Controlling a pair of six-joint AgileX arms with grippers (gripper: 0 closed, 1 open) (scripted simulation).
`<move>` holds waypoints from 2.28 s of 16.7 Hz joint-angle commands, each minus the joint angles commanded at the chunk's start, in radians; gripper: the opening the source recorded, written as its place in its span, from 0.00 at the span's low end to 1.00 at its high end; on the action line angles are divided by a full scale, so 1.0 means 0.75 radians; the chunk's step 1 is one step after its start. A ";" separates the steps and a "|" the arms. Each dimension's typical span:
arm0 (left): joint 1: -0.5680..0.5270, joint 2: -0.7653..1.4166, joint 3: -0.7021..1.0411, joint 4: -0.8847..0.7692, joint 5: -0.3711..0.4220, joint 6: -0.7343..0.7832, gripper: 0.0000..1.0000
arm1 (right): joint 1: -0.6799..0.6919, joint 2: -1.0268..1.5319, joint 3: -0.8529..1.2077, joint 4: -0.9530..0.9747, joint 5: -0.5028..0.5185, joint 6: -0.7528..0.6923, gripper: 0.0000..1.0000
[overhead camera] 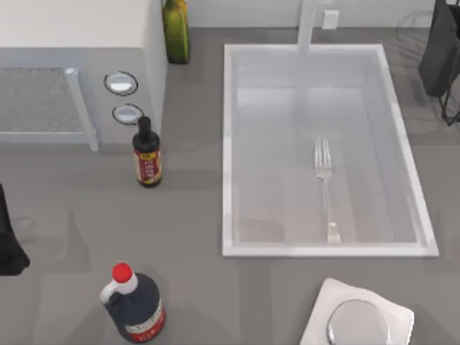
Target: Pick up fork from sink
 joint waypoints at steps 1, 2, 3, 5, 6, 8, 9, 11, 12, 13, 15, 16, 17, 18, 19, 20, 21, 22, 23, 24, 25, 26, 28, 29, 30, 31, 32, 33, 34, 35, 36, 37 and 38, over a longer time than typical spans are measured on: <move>0.000 0.000 0.000 0.000 0.000 0.000 1.00 | 0.003 0.023 0.020 -0.012 0.000 0.004 1.00; 0.000 0.000 0.000 0.000 0.000 0.000 1.00 | 0.008 0.057 0.050 -0.030 0.000 0.010 1.00; 0.000 0.000 0.000 0.000 0.000 0.000 1.00 | 0.015 0.102 0.091 -0.054 0.001 0.018 1.00; 0.000 0.000 0.000 0.000 0.000 0.000 1.00 | 0.034 0.229 0.204 -0.121 0.002 0.041 1.00; 0.000 0.000 0.000 0.000 0.000 0.000 1.00 | 0.046 0.306 0.272 -0.162 0.002 0.054 1.00; 0.000 0.000 0.000 0.000 0.000 0.000 1.00 | 0.073 0.485 0.430 -0.257 0.003 0.085 1.00; 0.000 0.000 0.000 0.000 0.000 0.000 1.00 | 0.089 0.587 0.520 -0.310 0.004 0.103 1.00; 0.000 0.000 0.000 0.000 0.000 0.000 1.00 | 0.123 0.809 0.715 -0.428 0.005 0.141 1.00; 0.000 0.000 0.000 0.000 0.000 0.000 1.00 | 0.141 0.927 0.819 -0.490 0.006 0.161 1.00; 0.000 0.000 0.000 0.000 0.000 0.000 1.00 | 0.160 1.050 0.927 -0.555 0.006 0.182 1.00; 0.000 0.000 0.000 0.000 0.000 0.000 1.00 | 0.199 1.307 1.152 -0.690 0.007 0.225 1.00; 0.000 0.000 0.000 0.000 0.000 0.000 1.00 | 0.220 1.439 1.267 -0.758 0.007 0.246 1.00; 0.000 0.000 0.000 0.000 0.000 0.000 1.00 | 0.240 1.573 1.382 -0.828 0.008 0.268 1.00; 0.000 0.000 0.000 0.000 0.000 0.000 1.00 | 0.261 1.706 1.498 -0.897 0.008 0.290 1.00; 0.000 0.000 0.000 0.000 0.000 0.000 1.00 | 0.282 1.840 1.613 -0.967 0.008 0.312 1.00; 0.000 0.000 0.000 0.000 0.000 0.000 1.00 | 0.302 1.972 1.726 -1.035 0.008 0.333 1.00; 0.000 0.000 0.000 0.000 0.000 0.000 1.00 | 0.322 2.102 1.838 -1.102 0.008 0.354 1.00; 0.000 0.000 0.000 0.000 0.000 0.000 1.00 | 0.342 2.229 1.947 -1.168 0.008 0.374 1.00; 0.000 0.000 0.000 0.000 0.000 0.000 1.00 | 0.361 2.352 2.052 -1.231 0.008 0.393 1.00; 0.000 0.000 0.000 0.000 0.000 0.000 1.00 | 0.379 2.469 2.153 -1.292 0.008 0.411 1.00; 0.000 0.000 0.000 0.000 0.000 0.000 1.00 | 0.397 2.581 2.248 -1.349 0.008 0.429 1.00; 0.000 0.000 0.000 0.000 0.000 0.000 1.00 | 0.414 2.687 2.338 -1.404 0.008 0.445 1.00; 0.000 0.000 0.000 0.000 0.000 0.000 1.00 | 0.444 2.876 2.499 -1.501 0.008 0.474 1.00; 0.000 0.000 0.000 0.000 0.000 0.000 1.00 | 0.456 2.955 2.567 -1.542 0.007 0.486 1.00; 0.000 0.000 0.000 0.000 0.000 0.000 1.00 | 0.467 3.025 2.626 -1.578 0.007 0.497 1.00; 0.000 0.000 0.000 0.000 0.000 0.000 1.00 | 0.476 3.084 2.676 -1.608 0.007 0.506 1.00; 0.000 0.000 0.000 0.000 0.000 0.000 1.00 | 0.484 3.132 2.717 -1.632 0.007 0.513 1.00; 0.000 0.000 0.000 0.000 0.000 0.000 1.00 | 0.489 3.166 2.745 -1.650 0.007 0.518 1.00; 0.000 0.000 0.000 0.000 0.000 0.000 1.00 | 0.492 3.185 2.761 -1.659 0.007 0.521 1.00; 0.000 0.000 0.000 0.000 0.000 0.000 1.00 | 0.493 3.191 2.766 -1.662 0.007 0.522 1.00; 0.000 0.000 0.000 0.000 0.000 0.000 1.00 | 0.493 3.191 2.766 -1.662 0.007 0.522 1.00; 0.000 0.000 0.000 0.000 0.000 0.000 1.00 | 0.493 3.191 2.766 -1.662 0.007 0.522 1.00; 0.000 0.000 0.000 0.000 0.000 0.000 1.00 | 0.493 3.191 2.766 -1.662 0.007 0.522 1.00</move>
